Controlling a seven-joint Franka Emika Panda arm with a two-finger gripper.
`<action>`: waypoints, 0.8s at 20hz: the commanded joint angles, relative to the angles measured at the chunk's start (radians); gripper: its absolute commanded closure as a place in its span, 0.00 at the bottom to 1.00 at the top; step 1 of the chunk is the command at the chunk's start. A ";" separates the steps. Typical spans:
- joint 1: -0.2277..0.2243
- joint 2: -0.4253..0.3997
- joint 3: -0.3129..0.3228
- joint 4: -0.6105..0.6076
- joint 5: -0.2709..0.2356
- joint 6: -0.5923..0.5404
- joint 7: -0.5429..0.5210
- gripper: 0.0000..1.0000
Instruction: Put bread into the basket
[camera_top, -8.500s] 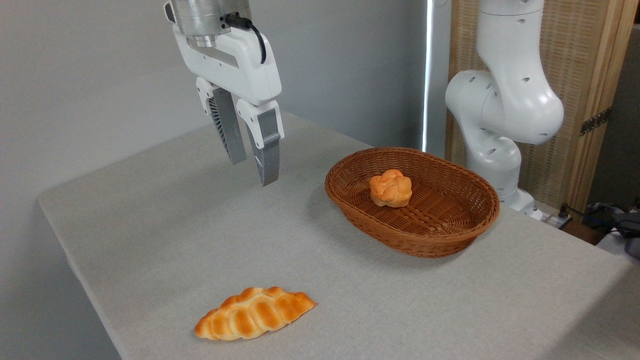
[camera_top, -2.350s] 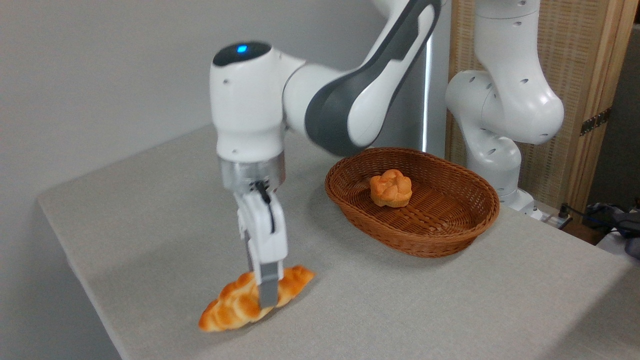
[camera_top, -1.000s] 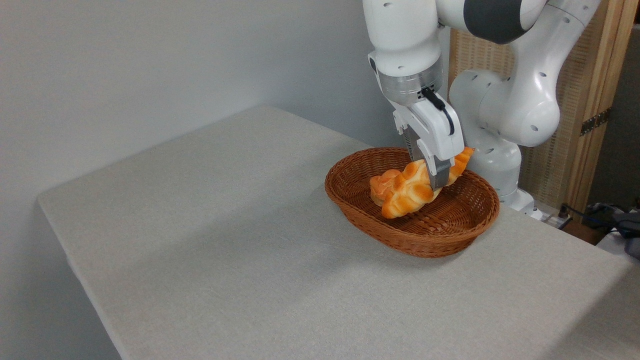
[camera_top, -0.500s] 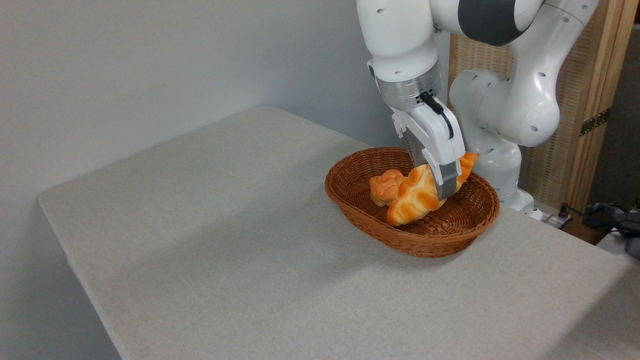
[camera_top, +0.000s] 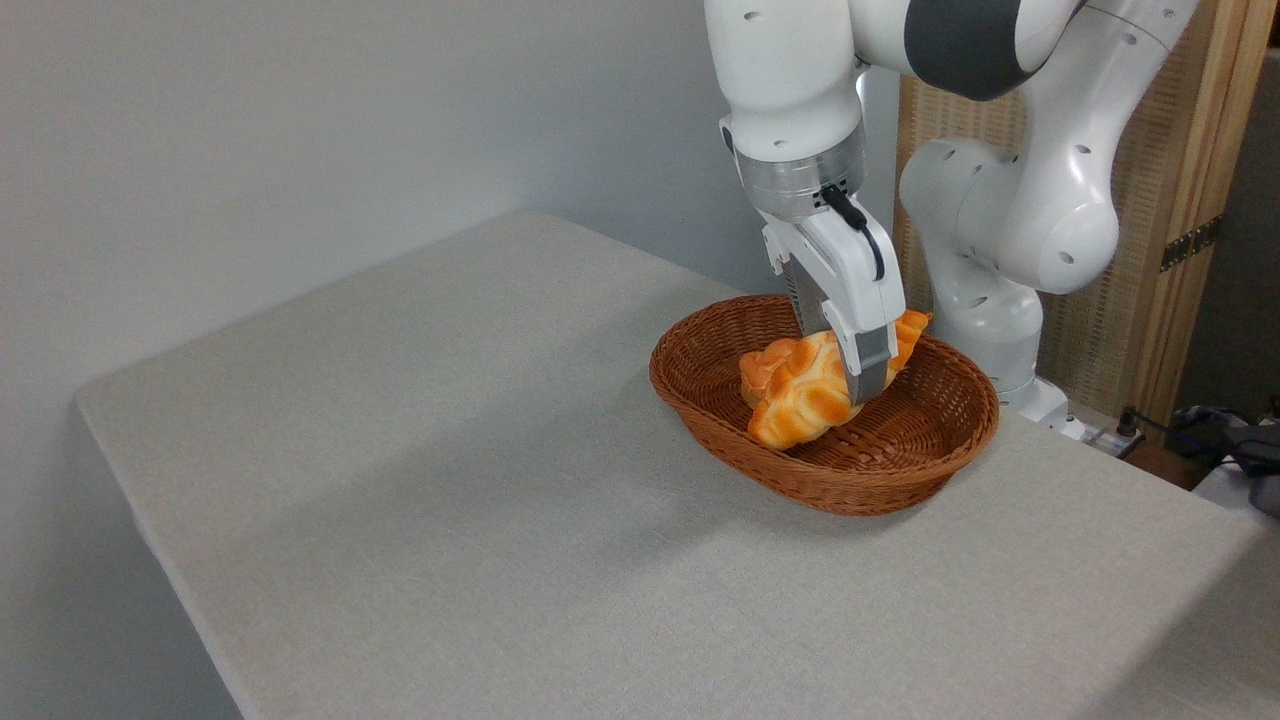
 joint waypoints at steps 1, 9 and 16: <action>-0.011 0.009 0.010 0.014 -0.014 0.007 0.011 0.00; -0.014 0.029 0.003 0.060 -0.015 0.009 0.005 0.00; -0.126 0.197 -0.004 0.344 -0.024 0.009 -0.266 0.00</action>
